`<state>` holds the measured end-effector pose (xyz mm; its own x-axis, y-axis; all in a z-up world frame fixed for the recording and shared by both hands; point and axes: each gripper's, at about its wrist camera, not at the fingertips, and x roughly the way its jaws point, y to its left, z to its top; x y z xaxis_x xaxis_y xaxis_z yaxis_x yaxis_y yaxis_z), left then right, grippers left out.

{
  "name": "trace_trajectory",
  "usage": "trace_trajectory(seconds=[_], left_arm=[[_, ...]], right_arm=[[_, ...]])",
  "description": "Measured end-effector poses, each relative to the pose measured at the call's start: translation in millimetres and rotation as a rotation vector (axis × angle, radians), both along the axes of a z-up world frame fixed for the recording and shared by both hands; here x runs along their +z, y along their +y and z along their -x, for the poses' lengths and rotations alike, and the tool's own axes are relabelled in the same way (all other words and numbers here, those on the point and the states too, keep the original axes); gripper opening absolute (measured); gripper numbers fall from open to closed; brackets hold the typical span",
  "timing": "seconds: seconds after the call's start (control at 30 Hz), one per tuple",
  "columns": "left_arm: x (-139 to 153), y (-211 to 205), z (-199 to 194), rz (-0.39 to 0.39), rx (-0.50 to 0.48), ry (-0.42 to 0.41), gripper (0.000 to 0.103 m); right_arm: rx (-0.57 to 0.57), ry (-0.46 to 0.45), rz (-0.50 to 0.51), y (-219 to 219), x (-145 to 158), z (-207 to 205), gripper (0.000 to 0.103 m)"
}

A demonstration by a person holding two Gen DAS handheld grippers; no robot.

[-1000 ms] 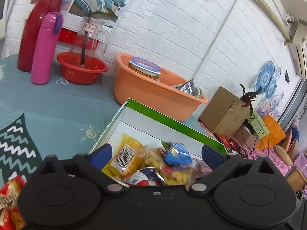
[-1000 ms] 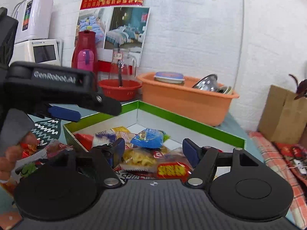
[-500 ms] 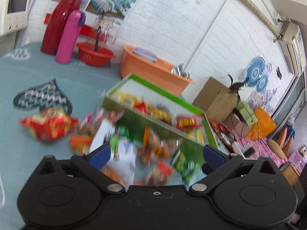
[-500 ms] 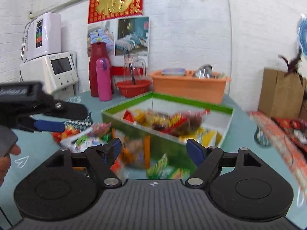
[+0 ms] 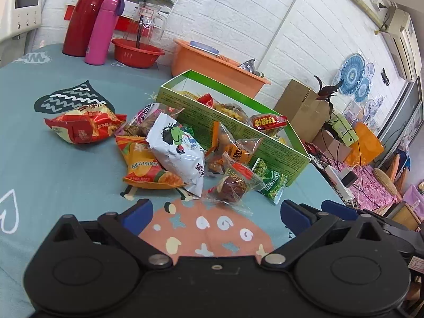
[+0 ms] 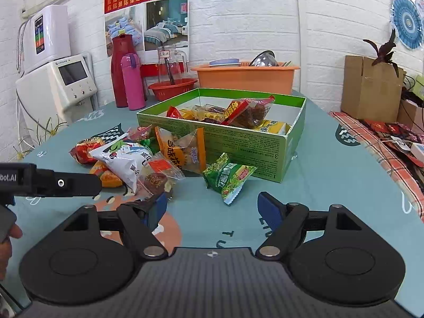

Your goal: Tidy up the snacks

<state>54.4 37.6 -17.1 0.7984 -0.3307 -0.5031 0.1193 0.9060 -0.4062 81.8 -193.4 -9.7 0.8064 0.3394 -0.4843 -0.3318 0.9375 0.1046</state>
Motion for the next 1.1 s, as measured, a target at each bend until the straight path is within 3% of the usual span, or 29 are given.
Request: trace_trajectory(seconds=[0.4,1.1], left_arm=[[-2.6,11.5,7.0,-0.003,0.005,-0.015,0.103],[-1.2,18.8,7.3,0.001,0.013,-0.010,0.103]], right_arm=[[-0.101,-0.024,0.024,11.1,4.0,-2.4,0.103],[-0.120,-0.005,0.036,18.8,0.3,-10.4,0.103]])
